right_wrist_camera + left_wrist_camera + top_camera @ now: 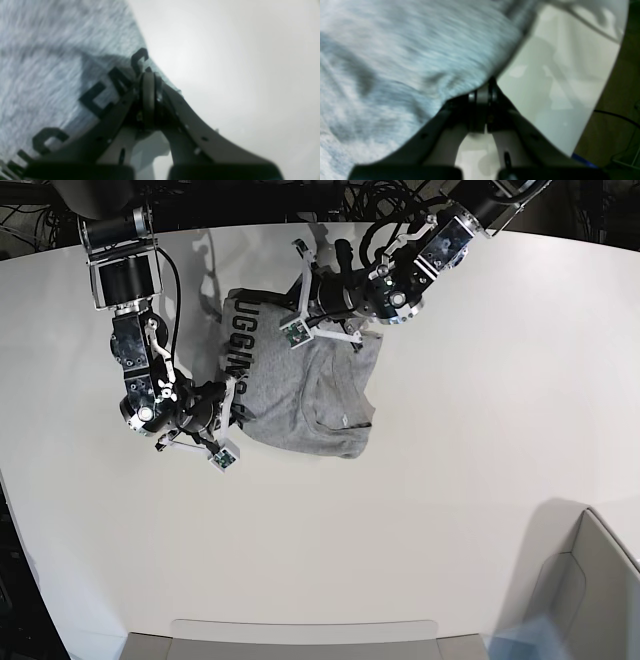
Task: Fold the T-shirt properly
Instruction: 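Grasp the bundle with both grippers and flatten it into a square, then drag the folded shirt across the table with the left gripper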
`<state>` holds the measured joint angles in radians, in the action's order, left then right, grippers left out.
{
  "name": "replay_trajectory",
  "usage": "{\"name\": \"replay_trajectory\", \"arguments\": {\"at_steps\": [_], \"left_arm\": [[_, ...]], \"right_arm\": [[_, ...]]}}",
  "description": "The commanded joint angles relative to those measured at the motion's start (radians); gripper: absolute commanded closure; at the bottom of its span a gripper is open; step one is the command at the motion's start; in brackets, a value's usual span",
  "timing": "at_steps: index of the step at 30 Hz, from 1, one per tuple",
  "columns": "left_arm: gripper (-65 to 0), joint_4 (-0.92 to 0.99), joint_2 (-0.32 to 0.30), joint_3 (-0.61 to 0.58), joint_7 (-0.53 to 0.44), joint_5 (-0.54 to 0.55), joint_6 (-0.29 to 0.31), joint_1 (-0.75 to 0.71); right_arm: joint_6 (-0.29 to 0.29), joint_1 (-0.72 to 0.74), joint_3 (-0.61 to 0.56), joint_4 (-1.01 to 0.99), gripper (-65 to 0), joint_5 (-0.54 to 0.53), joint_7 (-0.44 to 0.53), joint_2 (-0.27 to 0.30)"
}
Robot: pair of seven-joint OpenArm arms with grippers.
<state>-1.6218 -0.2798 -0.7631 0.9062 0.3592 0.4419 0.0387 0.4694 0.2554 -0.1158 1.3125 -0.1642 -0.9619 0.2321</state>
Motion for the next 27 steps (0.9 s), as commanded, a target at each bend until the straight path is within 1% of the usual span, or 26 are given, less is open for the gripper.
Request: {"name": "replay_trajectory", "arguments": {"at_steps": [1,4,7,9,10,14,18,20,22,25,27], "left_arm": [[0.0,-0.005,0.000,0.034,0.004,-0.009,-0.004,0.003],[0.0,0.004,0.001,0.147,0.003,-0.009,-0.004,0.003],[0.0,0.050,0.007,0.282,-0.002,-0.009,-0.004,0.010],[0.0,0.099,0.007,0.351,-0.006,-0.009,-0.004,0.059],[0.0,0.127,0.007,0.379,-0.025,-0.007,-0.004,0.080],[0.0,0.171,0.009,0.445,-0.120,-0.002,-0.004,0.123],[0.0,0.153,0.009,0.489,-0.126,-0.001,-0.004,0.145],[0.0,0.117,0.009,0.521,-0.126,-0.001,-0.004,0.142],[0.0,0.073,0.012,0.555,-0.126,-0.001,-0.004,0.126],[0.0,-0.002,0.040,0.629,-0.126,-0.001,-0.004,0.083],[0.0,-0.044,0.064,0.649,-0.134,0.001,-0.004,0.068]], "right_arm": [[0.002,0.006,-0.005,0.040,0.0,-0.010,-0.016,0.008],[0.005,-0.049,-0.022,0.112,0.0,-0.010,-0.064,0.010],[0.007,-0.126,-0.025,0.200,0.0,-0.010,-0.081,0.010],[0.007,-0.173,-0.025,0.249,0.0,-0.010,-0.081,0.003],[0.007,-0.199,-0.028,0.273,0.0,-0.010,-0.081,0.002],[0.007,-0.268,-0.107,0.348,0.0,-0.010,-0.081,0.000],[0.001,-0.299,-0.115,0.419,0.0,-0.007,-0.081,0.002],[0.001,-0.307,-0.081,0.460,0.0,-0.007,-0.081,0.010],[0.001,-0.327,0.015,0.517,0.0,-0.008,-0.081,0.006],[0.001,-0.341,0.156,0.608,0.0,-0.011,-0.076,-0.001],[0.001,-0.342,0.238,0.657,0.0,-0.013,-0.078,-0.013]]}}
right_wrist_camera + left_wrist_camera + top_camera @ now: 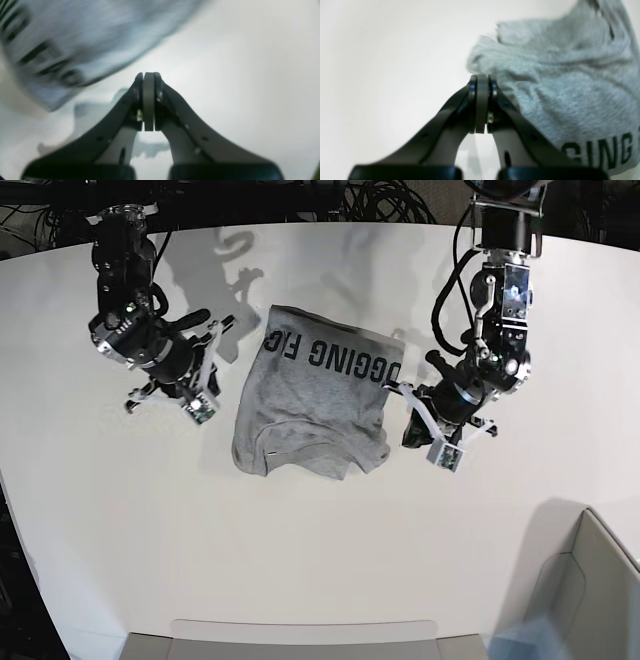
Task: Fold the T-shirt properly
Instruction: 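Drag the folded shirt across the table with the left gripper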
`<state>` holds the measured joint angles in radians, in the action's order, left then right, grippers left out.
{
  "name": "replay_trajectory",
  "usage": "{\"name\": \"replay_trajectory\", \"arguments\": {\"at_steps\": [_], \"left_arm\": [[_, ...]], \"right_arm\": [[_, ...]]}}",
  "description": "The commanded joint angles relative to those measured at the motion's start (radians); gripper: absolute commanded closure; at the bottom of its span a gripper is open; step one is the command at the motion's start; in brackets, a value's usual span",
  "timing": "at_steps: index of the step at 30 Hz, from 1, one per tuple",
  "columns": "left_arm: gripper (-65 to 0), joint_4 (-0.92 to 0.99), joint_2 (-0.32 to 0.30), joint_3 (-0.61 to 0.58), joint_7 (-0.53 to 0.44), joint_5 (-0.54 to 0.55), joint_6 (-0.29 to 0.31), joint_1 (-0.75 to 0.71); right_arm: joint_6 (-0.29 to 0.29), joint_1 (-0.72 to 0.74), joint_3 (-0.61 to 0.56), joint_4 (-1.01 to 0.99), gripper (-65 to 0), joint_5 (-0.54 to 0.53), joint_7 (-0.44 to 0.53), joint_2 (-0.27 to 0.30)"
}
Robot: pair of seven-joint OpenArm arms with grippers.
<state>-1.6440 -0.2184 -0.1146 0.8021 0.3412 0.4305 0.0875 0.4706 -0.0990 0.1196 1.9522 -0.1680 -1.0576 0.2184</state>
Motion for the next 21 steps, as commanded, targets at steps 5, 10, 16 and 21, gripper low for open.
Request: {"name": "replay_trajectory", "arguments": {"at_steps": [5,10,16,21], "left_arm": [[0.0,-0.049,0.086,-0.037,-0.039,0.017,0.011,-0.065],[0.0,-0.038,0.138,-0.145,-0.114,0.011,0.008,-0.107],[0.0,0.136,0.192,-0.150,-0.140,0.009,0.006,-0.090],[0.0,0.262,0.162,-0.075,-0.178,0.009,0.006,-0.048]], "right_arm": [[0.001,0.011,0.243,0.054,0.0,-0.009,0.015,-0.040],[0.006,-0.035,0.332,0.056,0.0,-0.021,0.015,-0.037],[0.006,-0.126,0.364,0.051,0.0,-0.164,0.015,-0.017],[0.006,-0.152,0.423,0.051,0.0,-0.244,0.015,-0.015]]}}
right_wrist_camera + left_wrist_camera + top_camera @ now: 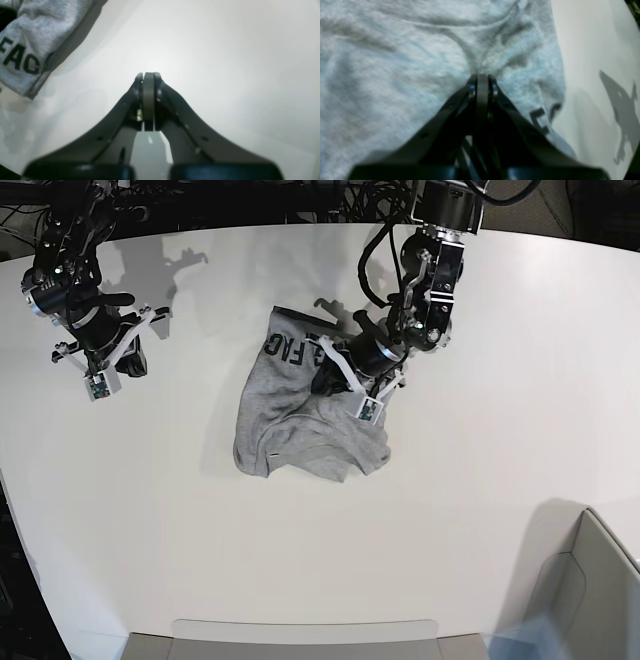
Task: Fold the T-shirt properly
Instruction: 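Drag the folded shirt across the table with the left gripper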
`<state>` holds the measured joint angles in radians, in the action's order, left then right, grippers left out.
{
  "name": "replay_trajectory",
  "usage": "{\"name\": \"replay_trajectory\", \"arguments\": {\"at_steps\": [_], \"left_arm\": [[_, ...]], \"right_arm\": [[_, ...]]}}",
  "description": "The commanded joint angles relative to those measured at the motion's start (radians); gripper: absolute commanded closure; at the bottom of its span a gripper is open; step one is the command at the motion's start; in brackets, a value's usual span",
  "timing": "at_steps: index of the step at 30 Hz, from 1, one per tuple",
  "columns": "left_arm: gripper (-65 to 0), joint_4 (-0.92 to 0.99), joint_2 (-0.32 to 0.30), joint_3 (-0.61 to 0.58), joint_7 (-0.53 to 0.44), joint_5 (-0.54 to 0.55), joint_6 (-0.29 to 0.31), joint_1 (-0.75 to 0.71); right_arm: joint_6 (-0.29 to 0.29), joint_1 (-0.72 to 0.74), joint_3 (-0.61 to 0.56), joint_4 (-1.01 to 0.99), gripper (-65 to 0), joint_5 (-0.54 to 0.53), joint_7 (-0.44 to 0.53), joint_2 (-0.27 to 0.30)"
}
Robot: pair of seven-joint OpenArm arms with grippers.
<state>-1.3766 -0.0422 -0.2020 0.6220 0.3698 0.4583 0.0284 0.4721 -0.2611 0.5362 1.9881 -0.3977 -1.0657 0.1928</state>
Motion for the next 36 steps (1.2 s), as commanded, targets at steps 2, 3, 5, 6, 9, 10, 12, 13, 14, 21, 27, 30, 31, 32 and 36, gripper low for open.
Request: {"name": "replay_trajectory", "arguments": {"at_steps": [2,3,5,6,9,10,12,13,14,21,27,30,31,32,36], "left_arm": [[0.0,0.010,-0.052,0.043,0.002,-0.019,-0.022,0.011],[0.0,0.010,-0.077,0.057,0.002,-0.019,-0.022,0.011],[0.0,0.010,-0.132,0.082,0.002,-0.018,-0.022,0.008],[0.0,0.010,-0.153,0.089,0.002,-0.018,-0.022,0.008],[0.0,0.016,-0.216,0.125,0.003,-0.018,-0.022,0.008],[0.0,0.016,-0.230,0.138,0.003,-0.018,-0.022,0.008],[0.0,0.016,-0.261,0.177,0.003,-0.018,-0.022,0.006],[0.0,0.016,-0.272,0.197,0.003,-0.016,-0.022,0.006],[0.0,0.018,-0.285,0.221,0.003,-0.016,-0.022,0.005],[0.0,0.104,-0.324,0.407,0.002,-0.012,-0.022,-0.018],[0.0,0.099,-0.318,0.522,0.005,-0.010,-0.022,-0.100],[0.0,0.041,-0.315,0.525,0.005,-0.008,-0.022,-0.144],[0.0,0.007,-0.304,0.525,0.005,-0.008,-0.022,-0.155],[0.0,-0.030,-0.289,0.527,0.005,-0.008,-0.022,-0.161],[0.0,-0.175,-0.272,0.528,0.109,-0.013,-0.022,-0.167]], "right_arm": [[0.004,0.010,0.015,0.015,0.0,-0.017,0.023,0.010],[0.004,0.010,0.015,0.015,0.0,-0.016,0.023,0.010],[0.004,0.010,0.015,0.015,0.0,-0.016,0.023,0.010],[0.004,0.010,0.015,0.015,0.0,-0.016,0.023,0.010],[0.004,0.010,0.011,0.015,0.0,-0.016,0.023,0.010],[0.004,0.012,0.009,0.015,0.0,-0.016,0.023,0.010],[0.004,0.015,0.008,0.015,0.0,-0.016,0.023,0.010],[0.004,0.015,0.008,0.015,0.0,-0.016,0.023,0.010],[0.004,0.015,0.008,0.015,0.0,-0.016,0.023,0.010],[0.004,0.009,0.008,0.014,0.0,-0.016,0.023,0.044],[0.004,-0.004,0.009,0.017,0.0,-0.017,0.023,0.061],[0.004,-0.005,0.009,0.015,0.0,-0.017,0.023,0.060],[0.004,-0.005,0.008,0.015,0.0,-0.017,0.023,0.060],[0.004,-0.005,0.008,0.015,0.0,-0.017,0.023,0.060],[0.004,-0.005,0.008,0.015,0.0,-0.017,0.023,0.058]]}}
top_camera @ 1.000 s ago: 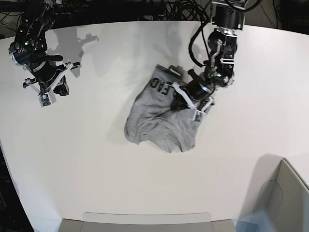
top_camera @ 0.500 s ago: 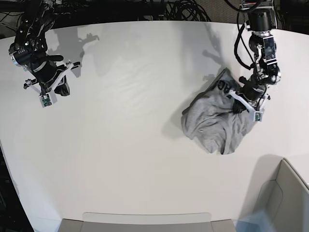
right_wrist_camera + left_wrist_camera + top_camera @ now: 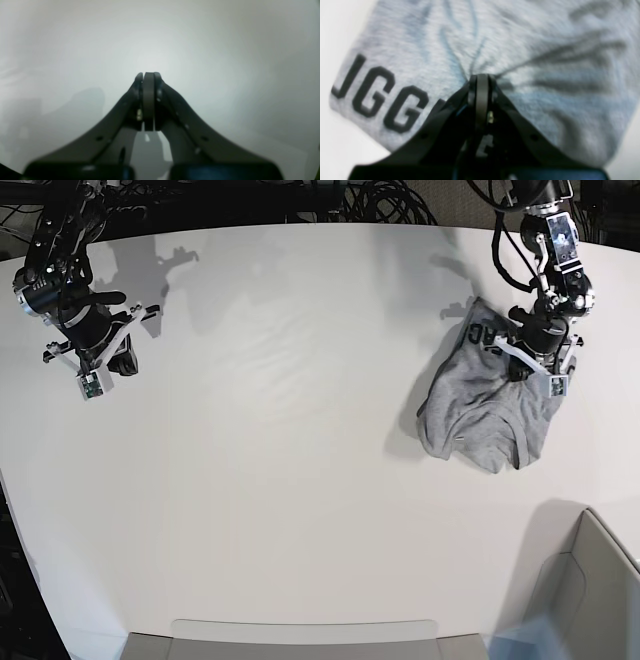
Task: Fold the T-shirt properly
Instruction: 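Drag the folded shirt across the table with the left gripper, then release the shirt and lift the left gripper away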
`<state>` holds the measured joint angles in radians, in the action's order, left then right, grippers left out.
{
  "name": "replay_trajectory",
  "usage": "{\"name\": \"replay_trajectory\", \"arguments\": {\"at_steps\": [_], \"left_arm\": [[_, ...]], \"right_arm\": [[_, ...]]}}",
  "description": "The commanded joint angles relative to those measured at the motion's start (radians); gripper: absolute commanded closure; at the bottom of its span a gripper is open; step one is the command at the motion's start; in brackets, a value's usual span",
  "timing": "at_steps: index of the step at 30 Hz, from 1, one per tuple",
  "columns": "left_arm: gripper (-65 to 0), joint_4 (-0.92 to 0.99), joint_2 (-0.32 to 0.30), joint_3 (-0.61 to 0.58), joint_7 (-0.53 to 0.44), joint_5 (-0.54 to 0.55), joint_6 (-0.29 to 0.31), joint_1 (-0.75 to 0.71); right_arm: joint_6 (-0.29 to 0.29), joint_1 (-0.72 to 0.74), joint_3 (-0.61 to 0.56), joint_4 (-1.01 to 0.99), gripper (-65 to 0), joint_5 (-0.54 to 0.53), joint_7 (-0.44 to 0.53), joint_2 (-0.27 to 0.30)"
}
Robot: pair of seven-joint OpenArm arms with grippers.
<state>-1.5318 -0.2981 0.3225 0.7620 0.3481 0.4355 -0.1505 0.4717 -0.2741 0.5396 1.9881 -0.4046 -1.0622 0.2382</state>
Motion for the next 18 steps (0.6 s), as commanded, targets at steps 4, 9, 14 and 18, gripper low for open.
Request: {"name": "replay_trajectory", "arguments": {"at_steps": [4,9,14,18], "left_arm": [[0.0,-0.157,0.014,0.007,0.015,0.010,0.001,0.012],[0.0,-0.267,0.099,-0.013,0.029,0.010,0.007,0.015],[0.0,-0.204,0.115,-0.190,0.024,0.004,0.006,0.071],[0.0,-0.144,0.113,-0.260,0.017,0.003,0.003,0.078]], "right_arm": [[0.005,0.008,0.004,0.015,0.0,-0.010,0.020,0.014],[0.005,0.000,0.004,0.015,0.0,-0.010,0.020,0.014],[0.005,-0.009,0.004,0.017,0.0,-0.010,0.020,0.011],[0.005,-0.026,0.006,0.018,0.0,-0.010,0.020,0.013]]}}
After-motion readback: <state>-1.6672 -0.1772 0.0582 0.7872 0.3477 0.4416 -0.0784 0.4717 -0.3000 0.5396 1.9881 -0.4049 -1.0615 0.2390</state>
